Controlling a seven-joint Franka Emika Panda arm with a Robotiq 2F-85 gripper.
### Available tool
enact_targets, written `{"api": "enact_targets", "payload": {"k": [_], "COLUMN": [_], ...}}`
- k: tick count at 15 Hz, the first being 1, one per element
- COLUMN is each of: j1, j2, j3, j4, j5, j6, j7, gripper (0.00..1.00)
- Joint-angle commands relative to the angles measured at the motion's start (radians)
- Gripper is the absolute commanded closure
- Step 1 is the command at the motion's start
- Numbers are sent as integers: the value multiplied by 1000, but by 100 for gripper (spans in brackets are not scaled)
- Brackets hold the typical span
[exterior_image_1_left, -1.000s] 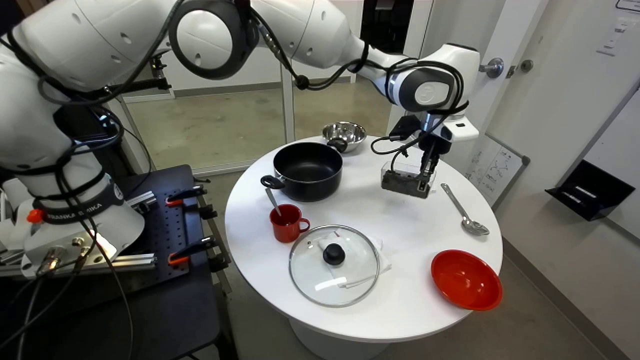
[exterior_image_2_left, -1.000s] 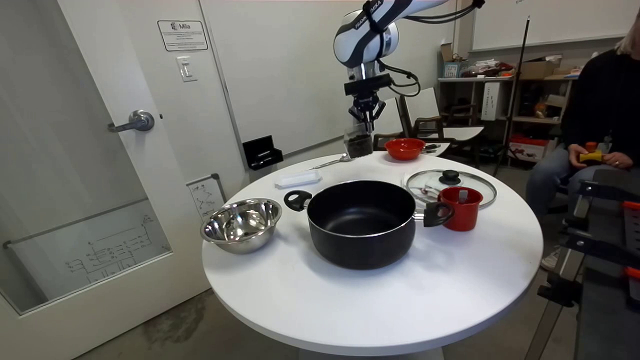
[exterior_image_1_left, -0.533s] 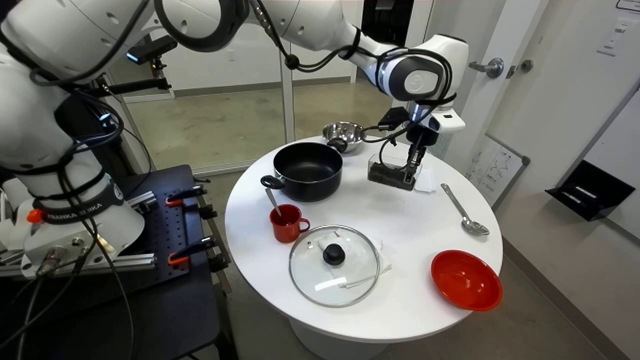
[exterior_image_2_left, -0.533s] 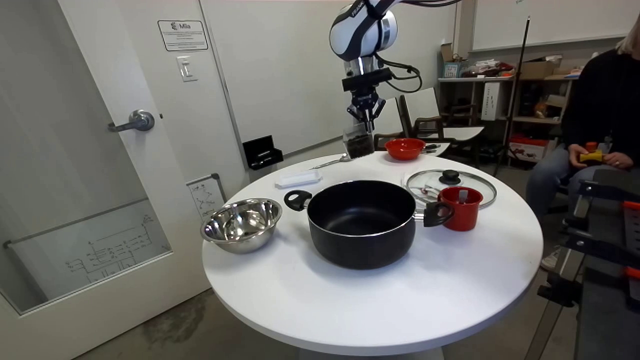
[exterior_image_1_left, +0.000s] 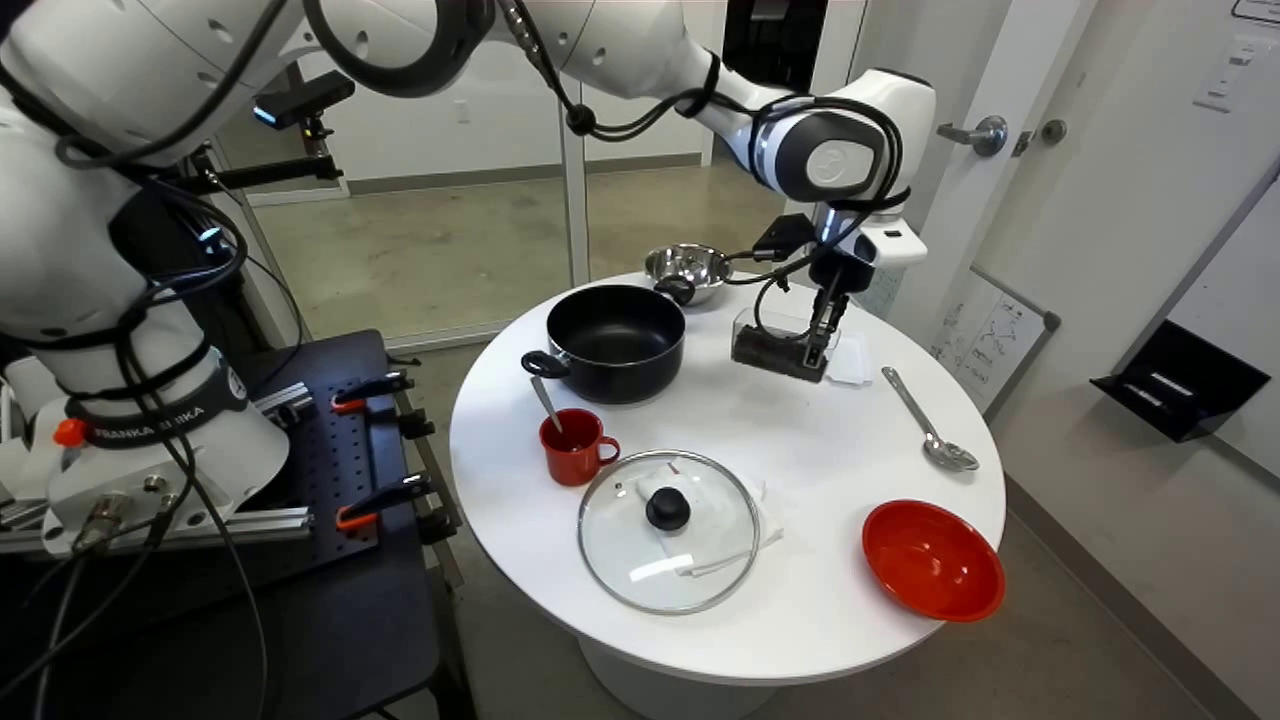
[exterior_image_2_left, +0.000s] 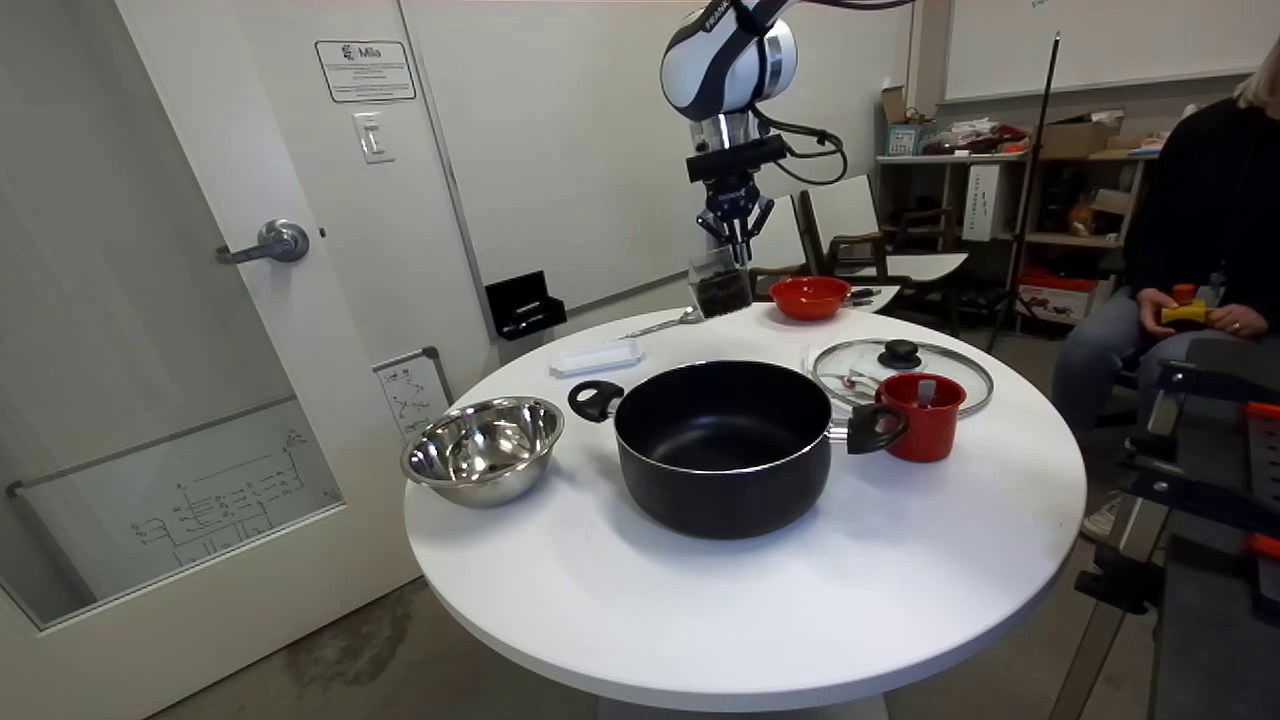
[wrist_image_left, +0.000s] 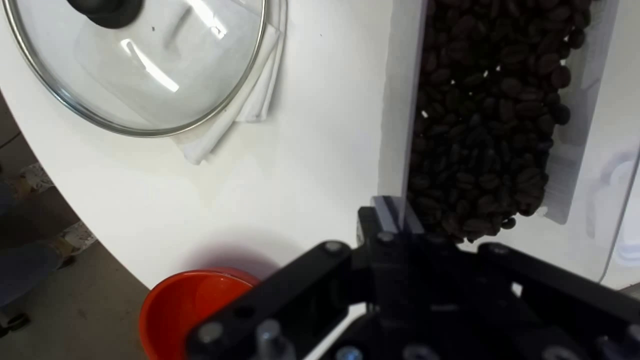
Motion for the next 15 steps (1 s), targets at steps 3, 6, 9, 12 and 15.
{"api": "enact_targets", "payload": {"k": [3,6,9,12,15], "j1": [24,49,77,107,137], "j2": [-59,-103,-185,-270,-340], "j3": [9,2,9,14,13], "j4": [-108,-189,-310,-426,-526], "j5": [-56,-90,-115,-145,-184], "j6": [74,124,148,151,157], "j7": [44,56,39,29,42], "gripper": [99,99,99,99,99]}}
